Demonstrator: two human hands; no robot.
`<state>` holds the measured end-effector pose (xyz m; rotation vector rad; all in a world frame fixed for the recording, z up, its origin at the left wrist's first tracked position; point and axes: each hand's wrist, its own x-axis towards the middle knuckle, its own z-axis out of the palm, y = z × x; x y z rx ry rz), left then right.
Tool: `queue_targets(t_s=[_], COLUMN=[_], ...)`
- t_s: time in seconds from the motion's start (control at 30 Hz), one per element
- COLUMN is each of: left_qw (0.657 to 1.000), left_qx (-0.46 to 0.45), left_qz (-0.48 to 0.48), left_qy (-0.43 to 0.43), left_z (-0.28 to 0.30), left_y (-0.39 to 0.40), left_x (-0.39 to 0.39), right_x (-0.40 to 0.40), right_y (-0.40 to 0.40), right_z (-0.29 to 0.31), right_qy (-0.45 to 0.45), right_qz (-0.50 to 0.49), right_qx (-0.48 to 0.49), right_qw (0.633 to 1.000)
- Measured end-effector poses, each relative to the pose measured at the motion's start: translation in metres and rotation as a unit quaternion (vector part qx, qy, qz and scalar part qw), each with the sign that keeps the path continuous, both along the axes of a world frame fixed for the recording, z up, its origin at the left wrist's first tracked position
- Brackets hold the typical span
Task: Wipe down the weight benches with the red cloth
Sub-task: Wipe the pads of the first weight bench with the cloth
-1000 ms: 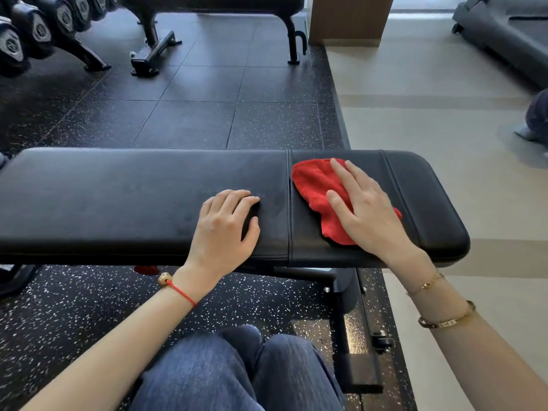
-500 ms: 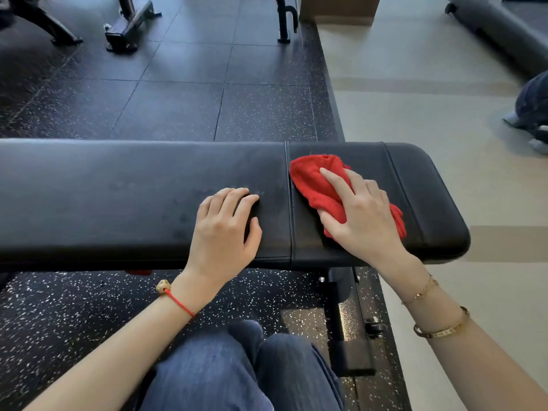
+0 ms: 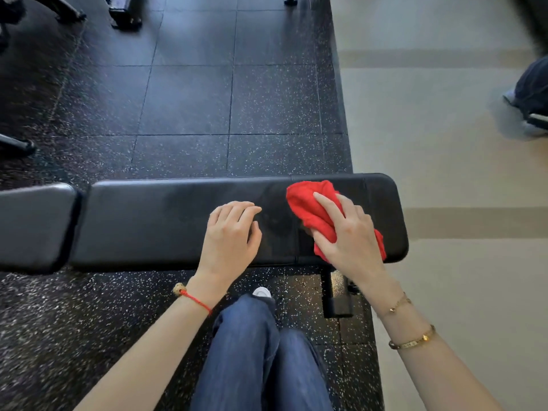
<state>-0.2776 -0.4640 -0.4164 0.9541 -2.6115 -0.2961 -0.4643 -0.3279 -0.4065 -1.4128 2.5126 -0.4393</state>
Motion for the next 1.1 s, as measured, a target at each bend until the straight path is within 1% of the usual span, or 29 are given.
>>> queue_targets(t_s=[0.27,0.37,0.47,0.6,0.73,0.83,0.97,1.1], left_qw=[0.999,0.996,0.991,0.988,0.990,0.992,0.993,0.990], left_qx=[0.036,0.081,0.126,0.150,0.135,0.119,0.116,0.116], left_qz=[-0.018,-0.028,-0.033,-0.034,-0.048,-0.036,0.004,0.073], left_qy=[0.025,0.020,0.009,-0.003,0.003,-0.001,0.009,0.023], left_z=[0.203,0.260,0.296,0.317,0.322,0.321,0.318,0.313], left_y=[-0.003,-0.003,-0.001,-0.002,-0.003,0.005,0.030,0.075], left_x=[0.002,-0.004,-0.014,-0.033,-0.064,-0.096,-0.155,-0.224], right_x=[-0.001,-0.004,-0.007,-0.022,-0.051,-0.084,-0.148,-0.234], right_y=[0.010,0.012,0.017,0.027,0.040,0.050,0.068,0.089], right_z=[0.206,0.261,0.298,0.319,0.322,0.318,0.311,0.309], right_qy=[-0.028,-0.027,-0.023,-0.031,-0.031,-0.044,-0.046,-0.046], right_qz=[-0.043,-0.067,-0.102,-0.139,-0.154,-0.150,-0.113,-0.033], right_qx=[-0.028,-0.049,-0.078,-0.094,-0.106,-0.110,-0.114,-0.104], right_qw=[0.998,0.996,0.991,0.985,0.982,0.982,0.986,0.993])
